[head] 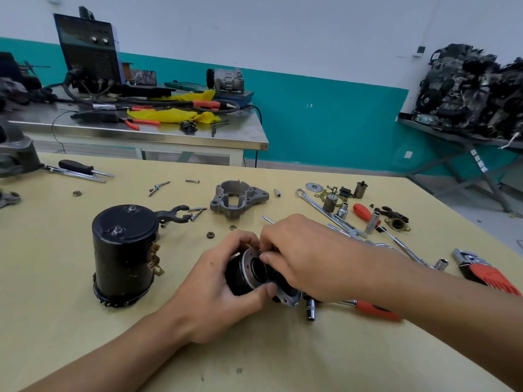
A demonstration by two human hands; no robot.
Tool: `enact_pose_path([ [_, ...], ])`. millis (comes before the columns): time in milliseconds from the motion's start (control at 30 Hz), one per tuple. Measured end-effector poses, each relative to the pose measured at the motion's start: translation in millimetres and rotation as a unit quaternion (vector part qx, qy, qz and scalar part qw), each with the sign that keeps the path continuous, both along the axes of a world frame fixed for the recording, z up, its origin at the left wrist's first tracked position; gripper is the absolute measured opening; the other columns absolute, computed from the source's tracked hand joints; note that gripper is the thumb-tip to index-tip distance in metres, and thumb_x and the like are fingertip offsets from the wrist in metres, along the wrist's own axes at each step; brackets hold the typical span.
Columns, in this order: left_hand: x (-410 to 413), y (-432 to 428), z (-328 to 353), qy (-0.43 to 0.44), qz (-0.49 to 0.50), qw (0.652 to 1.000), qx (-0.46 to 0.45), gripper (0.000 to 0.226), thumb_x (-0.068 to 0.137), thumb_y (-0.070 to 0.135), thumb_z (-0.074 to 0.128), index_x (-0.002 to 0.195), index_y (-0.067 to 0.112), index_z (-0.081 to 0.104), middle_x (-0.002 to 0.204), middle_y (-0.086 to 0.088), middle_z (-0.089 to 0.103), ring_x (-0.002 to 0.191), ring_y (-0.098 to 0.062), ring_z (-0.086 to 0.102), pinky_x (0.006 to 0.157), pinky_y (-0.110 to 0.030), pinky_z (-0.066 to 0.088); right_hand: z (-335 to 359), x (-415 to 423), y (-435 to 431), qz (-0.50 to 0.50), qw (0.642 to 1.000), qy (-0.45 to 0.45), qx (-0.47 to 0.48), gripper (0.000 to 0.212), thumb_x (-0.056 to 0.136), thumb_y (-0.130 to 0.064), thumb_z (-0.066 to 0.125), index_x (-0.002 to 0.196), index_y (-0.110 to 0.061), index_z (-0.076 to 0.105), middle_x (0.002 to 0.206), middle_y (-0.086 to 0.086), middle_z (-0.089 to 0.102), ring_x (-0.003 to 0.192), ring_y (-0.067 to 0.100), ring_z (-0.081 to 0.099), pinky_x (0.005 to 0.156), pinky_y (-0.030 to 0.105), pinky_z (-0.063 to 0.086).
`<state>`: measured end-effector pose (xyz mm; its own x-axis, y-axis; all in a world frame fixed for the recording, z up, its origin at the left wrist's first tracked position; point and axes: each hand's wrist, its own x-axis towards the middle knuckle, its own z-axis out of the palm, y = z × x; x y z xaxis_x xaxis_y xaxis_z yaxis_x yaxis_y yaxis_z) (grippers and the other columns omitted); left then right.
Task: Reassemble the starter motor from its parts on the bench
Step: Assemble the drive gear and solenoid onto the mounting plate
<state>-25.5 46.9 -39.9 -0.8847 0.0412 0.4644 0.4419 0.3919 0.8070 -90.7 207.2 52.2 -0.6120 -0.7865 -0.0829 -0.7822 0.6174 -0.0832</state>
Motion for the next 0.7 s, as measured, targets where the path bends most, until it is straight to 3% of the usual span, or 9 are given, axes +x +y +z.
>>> enact_pose_path([
  [167,-1.1,-0.1,-3.6,0.021,0.029,0.999,-0.037,0.044,0.077,0.043,0.073,0.112,0.030,0.050,0.091,0.003,0.066,0.076,-0.023,0.064,0.064,-0.041,0.053,0.1,-0.5,1.7,-0.004,1.000,-0.003,-0.009,0.022,0.104,-0.033,0.045,0.098,-0.017,0.058,0.093,0.006,0.059,0.078,0.024,0.059,0.071,0.046,0.053],
  [500,-2.2,-0.2,-3.9,0.033,0.006,0.999,-0.024,0.043,0.078,0.037,0.076,0.112,0.027,0.051,0.093,0.001,0.062,0.075,-0.023,0.062,0.064,-0.040,0.053,-0.9,1.4,4.2,-0.011,1.000,-0.017,-0.021,0.021,0.104,-0.033,0.045,0.094,-0.018,0.055,0.089,0.004,0.057,0.076,0.024,0.058,0.070,0.046,0.052],
  [700,-2.3,-0.3,-4.9,0.028,0.020,0.999,-0.035,0.040,0.077,0.039,0.072,0.107,0.029,0.048,0.086,-0.001,0.062,0.067,-0.021,0.058,0.058,-0.039,0.050,-0.4,-2.1,2.9,-0.018,0.998,-0.037,-0.046,0.021,0.101,-0.032,0.052,0.099,-0.018,0.066,0.090,0.003,0.064,0.079,0.020,0.061,0.071,0.038,0.053],
])
